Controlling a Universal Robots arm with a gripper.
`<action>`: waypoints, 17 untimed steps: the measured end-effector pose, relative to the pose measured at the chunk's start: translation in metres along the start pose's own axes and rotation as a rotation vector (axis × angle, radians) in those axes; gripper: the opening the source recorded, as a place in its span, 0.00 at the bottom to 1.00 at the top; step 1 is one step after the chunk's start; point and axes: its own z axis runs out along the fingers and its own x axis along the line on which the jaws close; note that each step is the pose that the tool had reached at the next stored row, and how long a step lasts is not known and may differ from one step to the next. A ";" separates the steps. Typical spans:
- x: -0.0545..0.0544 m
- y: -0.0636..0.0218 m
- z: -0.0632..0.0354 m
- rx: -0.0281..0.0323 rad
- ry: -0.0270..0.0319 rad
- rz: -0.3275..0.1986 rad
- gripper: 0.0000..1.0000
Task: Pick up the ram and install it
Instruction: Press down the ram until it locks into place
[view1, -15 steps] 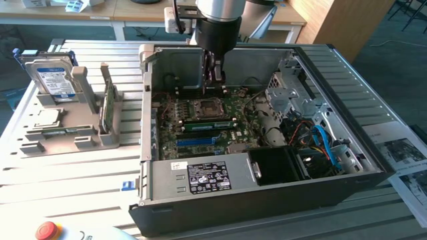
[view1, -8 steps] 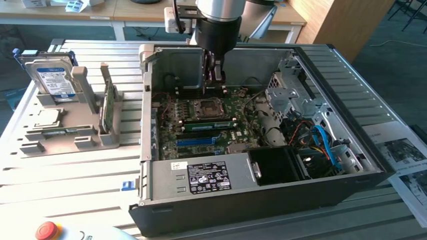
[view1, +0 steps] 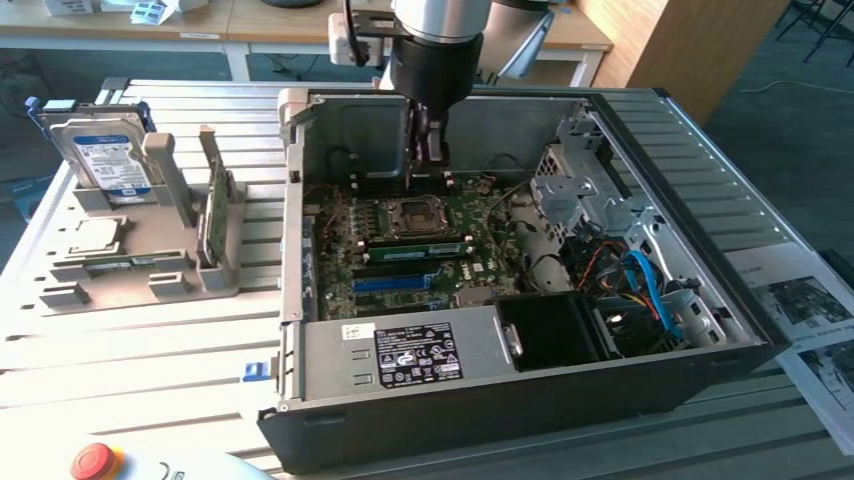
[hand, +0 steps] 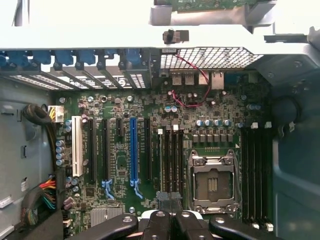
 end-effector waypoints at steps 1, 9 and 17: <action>0.000 0.0000 0.0000 0.0002 -0.0002 0.013 0.10; 0.000 0.0000 0.0003 0.0014 -0.0009 0.130 0.10; 0.000 0.0000 0.0015 0.0028 -0.0021 0.256 0.10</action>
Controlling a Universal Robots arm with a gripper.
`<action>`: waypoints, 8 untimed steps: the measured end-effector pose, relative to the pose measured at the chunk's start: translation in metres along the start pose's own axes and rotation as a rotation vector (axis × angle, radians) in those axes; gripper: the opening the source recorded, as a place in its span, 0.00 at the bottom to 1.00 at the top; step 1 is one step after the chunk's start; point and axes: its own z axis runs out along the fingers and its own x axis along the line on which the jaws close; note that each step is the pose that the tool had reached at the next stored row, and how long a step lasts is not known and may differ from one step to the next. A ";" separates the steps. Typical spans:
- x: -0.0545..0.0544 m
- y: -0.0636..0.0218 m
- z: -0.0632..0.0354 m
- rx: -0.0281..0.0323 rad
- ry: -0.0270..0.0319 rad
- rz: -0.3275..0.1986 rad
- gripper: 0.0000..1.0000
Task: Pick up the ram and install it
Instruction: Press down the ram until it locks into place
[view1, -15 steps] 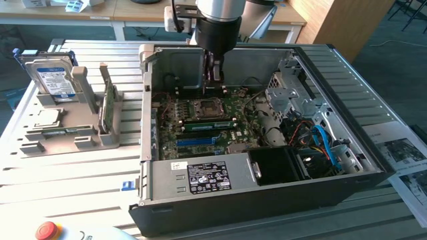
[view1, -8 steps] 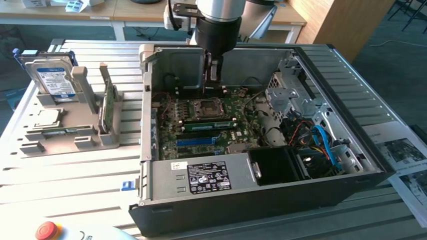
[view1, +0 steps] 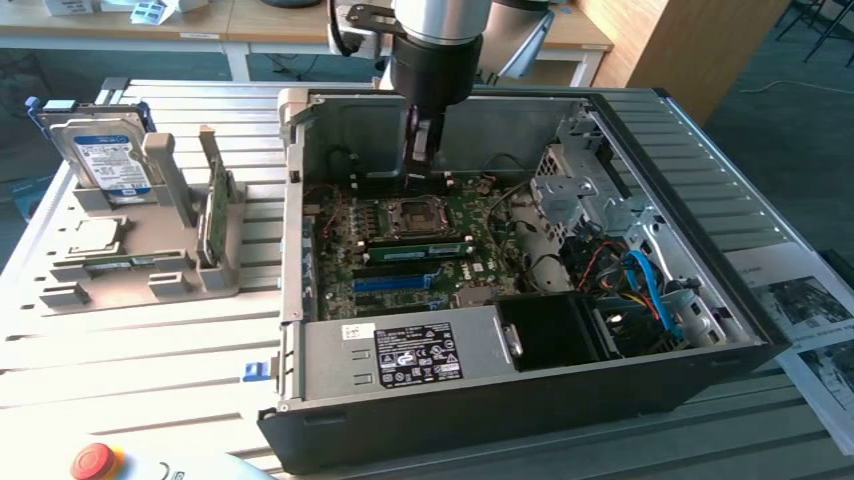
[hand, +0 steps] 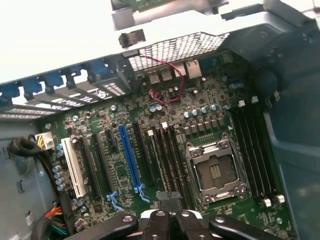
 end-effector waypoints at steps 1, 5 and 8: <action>0.000 0.0000 0.0002 0.0001 -0.0001 0.016 0.10; 0.000 0.0000 0.0010 0.0008 -0.0007 0.078 0.10; 0.000 0.0000 0.0018 0.0014 -0.0010 0.127 0.10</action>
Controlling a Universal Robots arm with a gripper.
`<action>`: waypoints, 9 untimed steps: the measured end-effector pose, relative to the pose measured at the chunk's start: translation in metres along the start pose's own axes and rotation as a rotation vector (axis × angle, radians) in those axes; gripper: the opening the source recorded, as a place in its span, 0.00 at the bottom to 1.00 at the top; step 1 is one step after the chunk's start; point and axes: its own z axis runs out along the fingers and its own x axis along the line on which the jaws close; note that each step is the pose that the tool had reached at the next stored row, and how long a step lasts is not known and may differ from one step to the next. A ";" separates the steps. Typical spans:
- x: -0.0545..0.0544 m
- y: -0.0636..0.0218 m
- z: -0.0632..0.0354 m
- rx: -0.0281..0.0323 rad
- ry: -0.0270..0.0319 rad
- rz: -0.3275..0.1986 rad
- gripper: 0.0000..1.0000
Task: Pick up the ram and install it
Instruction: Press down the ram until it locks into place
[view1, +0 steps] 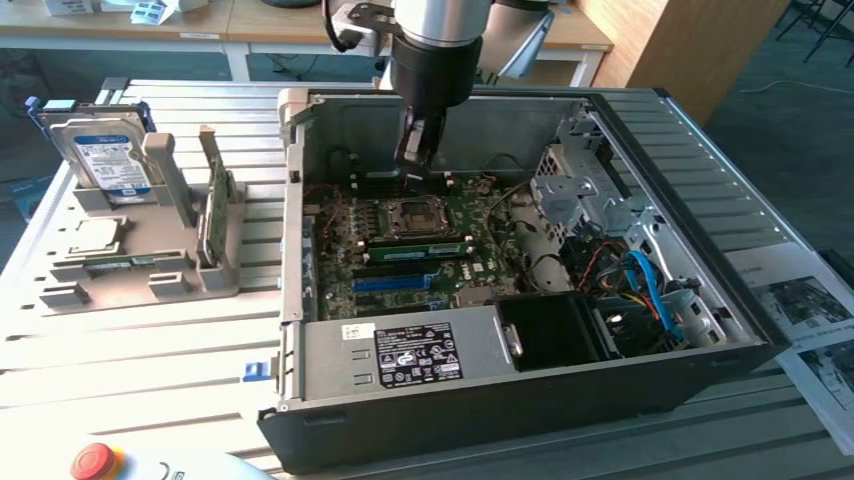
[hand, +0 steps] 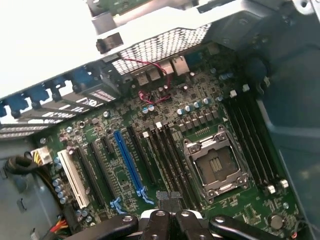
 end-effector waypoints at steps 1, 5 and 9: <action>0.000 0.0000 0.0003 0.0001 -0.0001 0.016 0.10; 0.000 0.0000 0.0012 0.0009 -0.0006 0.082 0.10; 0.000 0.0000 0.0017 0.0016 -0.0011 0.145 0.10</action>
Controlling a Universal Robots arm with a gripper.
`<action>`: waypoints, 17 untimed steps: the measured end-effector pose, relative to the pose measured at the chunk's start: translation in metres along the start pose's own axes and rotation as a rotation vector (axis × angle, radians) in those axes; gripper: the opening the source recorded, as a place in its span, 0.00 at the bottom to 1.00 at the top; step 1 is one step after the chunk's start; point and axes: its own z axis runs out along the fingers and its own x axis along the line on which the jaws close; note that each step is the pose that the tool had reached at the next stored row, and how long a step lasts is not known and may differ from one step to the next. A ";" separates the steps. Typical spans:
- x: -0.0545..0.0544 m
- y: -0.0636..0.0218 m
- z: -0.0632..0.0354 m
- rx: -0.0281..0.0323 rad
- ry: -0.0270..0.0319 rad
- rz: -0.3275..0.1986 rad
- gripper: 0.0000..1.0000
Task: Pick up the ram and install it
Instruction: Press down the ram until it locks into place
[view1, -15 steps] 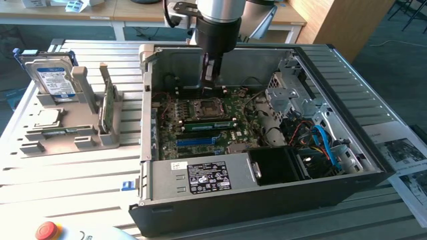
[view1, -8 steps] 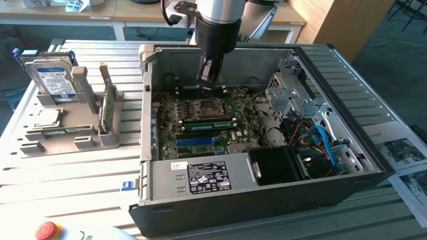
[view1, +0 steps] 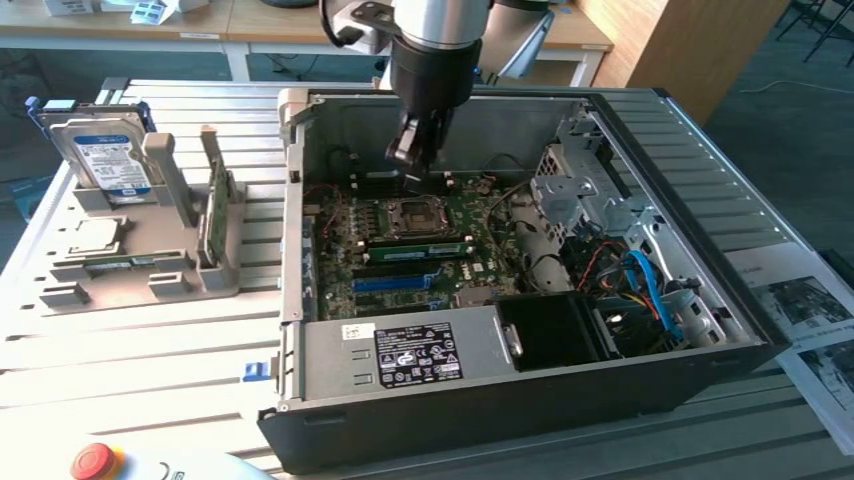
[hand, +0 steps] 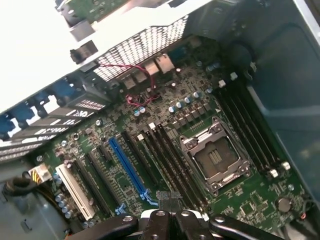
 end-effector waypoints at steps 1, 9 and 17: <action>0.000 0.0000 0.0001 0.0001 -0.0001 0.016 0.10; 0.000 0.0000 0.0009 0.0016 -0.0011 0.141 0.10; 0.000 0.0000 0.0019 0.0029 -0.0022 0.264 0.10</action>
